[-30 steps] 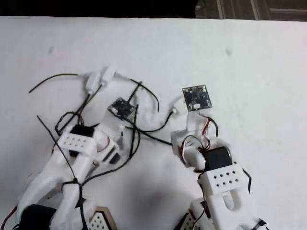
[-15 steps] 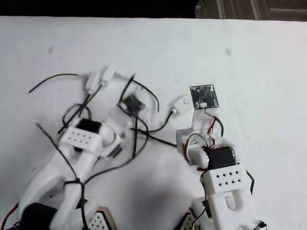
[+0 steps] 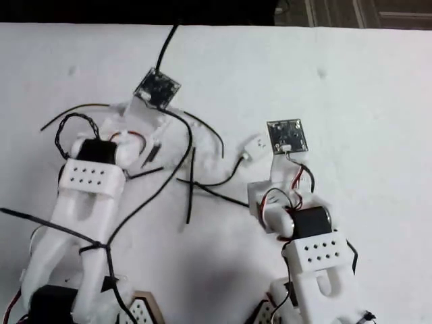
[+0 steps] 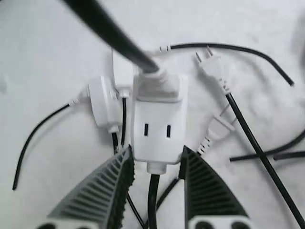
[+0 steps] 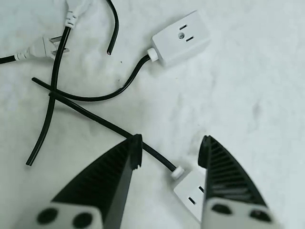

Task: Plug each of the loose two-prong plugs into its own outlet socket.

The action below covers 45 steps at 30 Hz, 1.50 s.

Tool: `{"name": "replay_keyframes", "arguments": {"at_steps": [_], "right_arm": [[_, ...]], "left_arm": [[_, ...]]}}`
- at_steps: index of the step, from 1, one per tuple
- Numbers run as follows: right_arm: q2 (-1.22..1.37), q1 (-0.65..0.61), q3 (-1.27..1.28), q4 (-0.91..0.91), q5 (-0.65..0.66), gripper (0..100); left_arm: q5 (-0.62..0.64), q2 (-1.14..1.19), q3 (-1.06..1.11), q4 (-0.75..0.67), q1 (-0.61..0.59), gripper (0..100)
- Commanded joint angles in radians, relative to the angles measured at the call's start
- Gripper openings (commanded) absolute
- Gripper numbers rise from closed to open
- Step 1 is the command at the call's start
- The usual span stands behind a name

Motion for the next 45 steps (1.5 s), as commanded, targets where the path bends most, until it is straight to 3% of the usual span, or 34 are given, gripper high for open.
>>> {"name": "replay_keyframes", "arguments": {"at_steps": [1, 4, 7, 12, 15, 19, 29, 33, 41, 45], "right_arm": [[-0.015, 0.01, -0.008, -0.018, -0.005, 18.7], [-0.015, 0.01, -0.006, -0.018, -0.005, 18.7], [-0.015, 0.01, -0.006, -0.018, -0.003, 18.7], [-0.015, 0.01, -0.006, -0.018, -0.003, 18.7], [-0.015, 0.012, -0.006, -0.018, -0.003, 18.7], [-0.024, 0.044, -0.012, -0.018, -0.002, 18.7], [-0.024, 0.381, -0.135, -0.01, 0.084, 18.7], [-0.024, 0.423, -0.164, -0.01, 0.083, 18.7], [-0.024, 0.437, -0.169, -0.01, 0.083, 18.7], [-0.024, 0.45, -0.167, -0.01, 0.083, 18.7]], "left_arm": [[0.014, 0.073, -0.06, -0.175, -0.008, 2], [0.015, 0.216, -0.123, -0.241, -0.031, 3], [0.029, 0.363, -0.235, -0.226, -0.07, 10], [0.189, 0.456, -0.399, -0.052, -0.137, 32], [0.186, 0.426, -0.457, 0.048, -0.139, 31], [0.173, 0.338, -0.466, 0.132, -0.081, 31], [0.178, 0.166, -0.35, 0.196, 0.162, 31], [0.184, 0.168, -0.295, 0.106, 0.24, 31], [0.261, 0.176, -0.049, -0.272, 0.397, 31], [0.262, 0.305, -0.095, -0.311, 0.44, 31]]}}
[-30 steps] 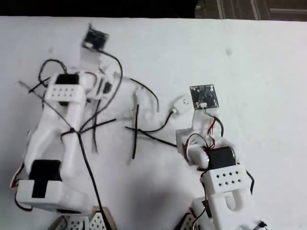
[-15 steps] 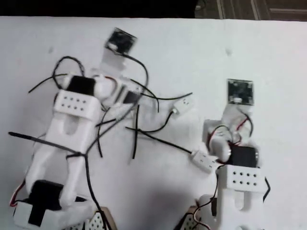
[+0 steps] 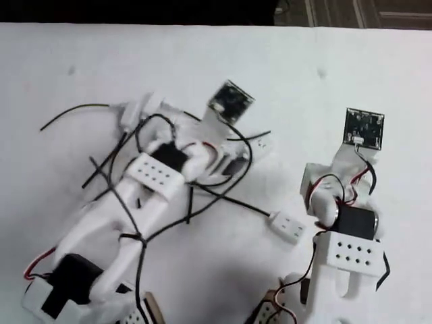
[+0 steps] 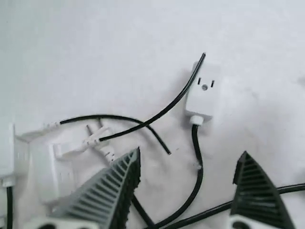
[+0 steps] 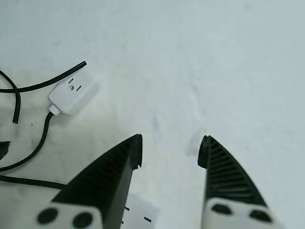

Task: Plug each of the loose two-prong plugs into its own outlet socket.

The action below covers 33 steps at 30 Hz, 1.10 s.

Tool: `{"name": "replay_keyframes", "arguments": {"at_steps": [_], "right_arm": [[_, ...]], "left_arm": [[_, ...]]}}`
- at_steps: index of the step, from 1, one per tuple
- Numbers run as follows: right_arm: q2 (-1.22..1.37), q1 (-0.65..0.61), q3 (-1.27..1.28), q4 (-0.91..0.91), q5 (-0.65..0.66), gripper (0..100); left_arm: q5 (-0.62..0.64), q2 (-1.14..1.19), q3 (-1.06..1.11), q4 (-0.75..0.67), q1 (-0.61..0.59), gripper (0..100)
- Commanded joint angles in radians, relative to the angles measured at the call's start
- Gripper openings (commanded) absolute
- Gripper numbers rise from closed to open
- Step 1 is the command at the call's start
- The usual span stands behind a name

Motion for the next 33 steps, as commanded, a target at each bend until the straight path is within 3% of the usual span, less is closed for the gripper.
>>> {"name": "replay_keyframes", "arguments": {"at_steps": [1, 10, 15, 19, 26, 31, 33], "right_arm": [[-0.019, 0.018, -0.044, -0.01, 0.011, 18.7], [-0.015, 0.018, -0.041, -0.01, 0.015, 18.7], [-0.013, 0.018, -0.041, -0.01, 0.017, 18.7], [-0.013, 0.018, -0.041, -0.01, 0.018, 18.7], [-0.013, 0.018, -0.041, -0.01, 0.018, 18.7], [-0.013, 0.016, -0.04, -0.01, 0.018, 18.7], [-0.013, 0.015, -0.04, -0.01, 0.018, 18.7]], "left_arm": [[0.014, 0.125, -0.086, -0.055, 0.042, 31], [0.014, 0.522, -0.482, 0.084, 0.059, 31], [0.012, 0.662, -0.626, 0.092, 0.107, 31], [0.005, 0.763, -0.741, 0.1, 0.119, 24], [-0.063, 0.885, -0.973, 0.364, 0.125, 19], [-0.123, 0.901, -1.062, 0.494, 0.125, 2], [-0.118, 0.891, -1.111, 0.577, 0.125, 3]]}}
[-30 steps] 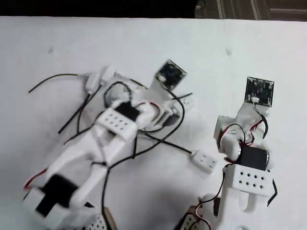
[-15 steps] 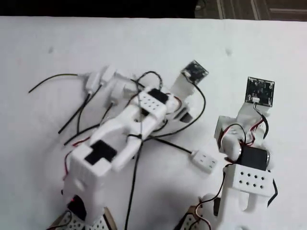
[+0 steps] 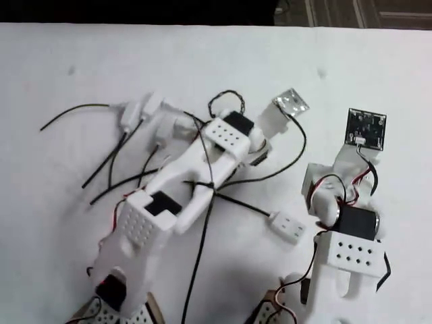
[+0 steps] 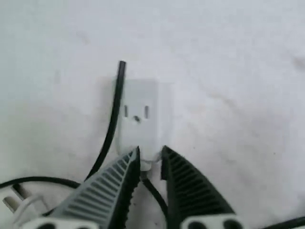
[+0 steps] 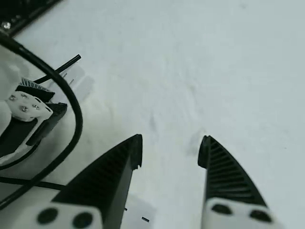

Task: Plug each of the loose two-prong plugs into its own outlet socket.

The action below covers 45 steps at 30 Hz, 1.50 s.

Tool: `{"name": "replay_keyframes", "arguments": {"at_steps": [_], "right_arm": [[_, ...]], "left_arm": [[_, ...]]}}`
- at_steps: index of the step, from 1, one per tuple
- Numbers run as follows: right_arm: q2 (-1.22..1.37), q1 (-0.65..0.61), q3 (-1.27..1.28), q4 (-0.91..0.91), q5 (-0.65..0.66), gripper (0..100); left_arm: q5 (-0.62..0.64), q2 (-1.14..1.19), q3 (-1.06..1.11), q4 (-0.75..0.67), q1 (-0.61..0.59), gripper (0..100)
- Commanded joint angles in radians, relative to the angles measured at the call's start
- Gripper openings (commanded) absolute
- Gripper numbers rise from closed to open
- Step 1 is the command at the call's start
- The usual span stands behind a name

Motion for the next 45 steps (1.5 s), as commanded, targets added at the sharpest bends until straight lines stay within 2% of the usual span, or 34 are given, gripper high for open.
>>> {"name": "replay_keyframes", "arguments": {"at_steps": [1, 8, 21, 27, 30, 34, 37, 42, 45], "right_arm": [[-0.013, 0.005, -0.04, -0.01, 0.012, 18.7], [-0.013, 0.007, -0.04, -0.01, 0.009, 18.7], [-0.012, -0.013, -0.026, -0.01, 0.006, 18.7], [-0.012, -0.031, -0.025, -0.012, 0.006, 18.7], [-0.012, -0.031, -0.026, -0.013, 0.006, 18.7], [-0.012, -0.028, -0.029, -0.013, 0.005, 18.7], [-0.012, -0.03, -0.028, -0.012, 0.005, 18.7], [-0.012, -0.03, -0.028, -0.012, 0.005, 18.7], [-0.012, -0.028, -0.026, -0.012, 0.005, 18.7]], "left_arm": [[-0.012, -0.03, -0.12, 0.161, 0.008, 3], [-0.015, -0.176, -0.126, 0.311, 0.008, 2], [-0.018, -0.619, -0.12, 0.654, -0.002, 2], [-0.038, -0.895, 0.184, 0.643, -0.019, 2], [-0.063, -1.047, 0.407, 0.557, -0.035, 2], [-0.1, -1.168, 0.695, 0.322, -0.11, 3], [-0.114, -1.161, 0.848, 0.143, -0.151, 10], [0.002, -1.063, 0.939, -0.109, -0.189, 33], [0.012, -0.941, 0.888, -0.193, -0.183, 32]]}}
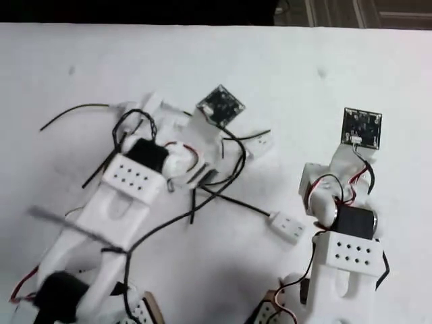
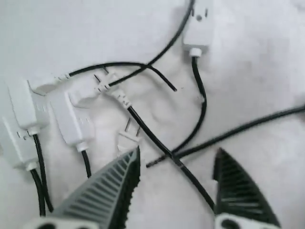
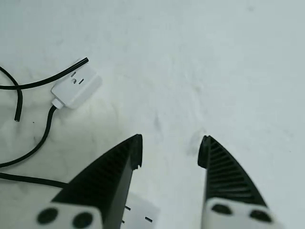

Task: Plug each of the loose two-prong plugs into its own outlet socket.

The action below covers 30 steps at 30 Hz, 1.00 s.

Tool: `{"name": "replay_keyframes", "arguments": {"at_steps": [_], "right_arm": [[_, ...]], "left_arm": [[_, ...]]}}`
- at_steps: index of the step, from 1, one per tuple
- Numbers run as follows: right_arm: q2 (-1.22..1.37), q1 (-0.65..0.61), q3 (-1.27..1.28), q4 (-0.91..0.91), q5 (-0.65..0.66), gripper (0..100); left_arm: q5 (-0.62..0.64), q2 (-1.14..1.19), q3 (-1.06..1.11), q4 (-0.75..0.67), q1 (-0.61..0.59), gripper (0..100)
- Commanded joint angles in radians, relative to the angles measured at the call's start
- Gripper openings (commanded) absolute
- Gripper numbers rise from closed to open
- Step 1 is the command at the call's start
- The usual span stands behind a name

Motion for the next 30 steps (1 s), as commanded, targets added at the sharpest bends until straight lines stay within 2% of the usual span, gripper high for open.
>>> {"name": "replay_keyframes", "arguments": {"at_steps": [1, 6, 11, 17, 25, 30], "right_arm": [[-0.012, -0.004, -0.026, -0.013, 0.005, 18.7], [-0.012, -0.004, -0.025, -0.015, 0.011, 18.7], [-0.012, -0.002, -0.025, -0.013, 0.012, 18.7], [-0.012, -0.002, -0.025, -0.012, 0.012, 18.7], [-0.012, -0.002, -0.023, -0.012, 0.012, 18.7], [-0.012, -0.002, -0.023, -0.012, 0.012, 18.7]], "left_arm": [[0.035, 0.16, -0.078, -0.149, -0.004, 32], [0.038, 0.449, -0.324, -0.13, 0.004, 32], [0.038, 0.688, -0.594, -0.015, 0.047, 32], [0.038, 0.865, -0.841, 0.074, 0.104, 32], [0.038, 1.102, -1.099, 0.069, 0.113, 32], [0.038, 1.282, -1.338, 0.206, 0.128, 31]]}}
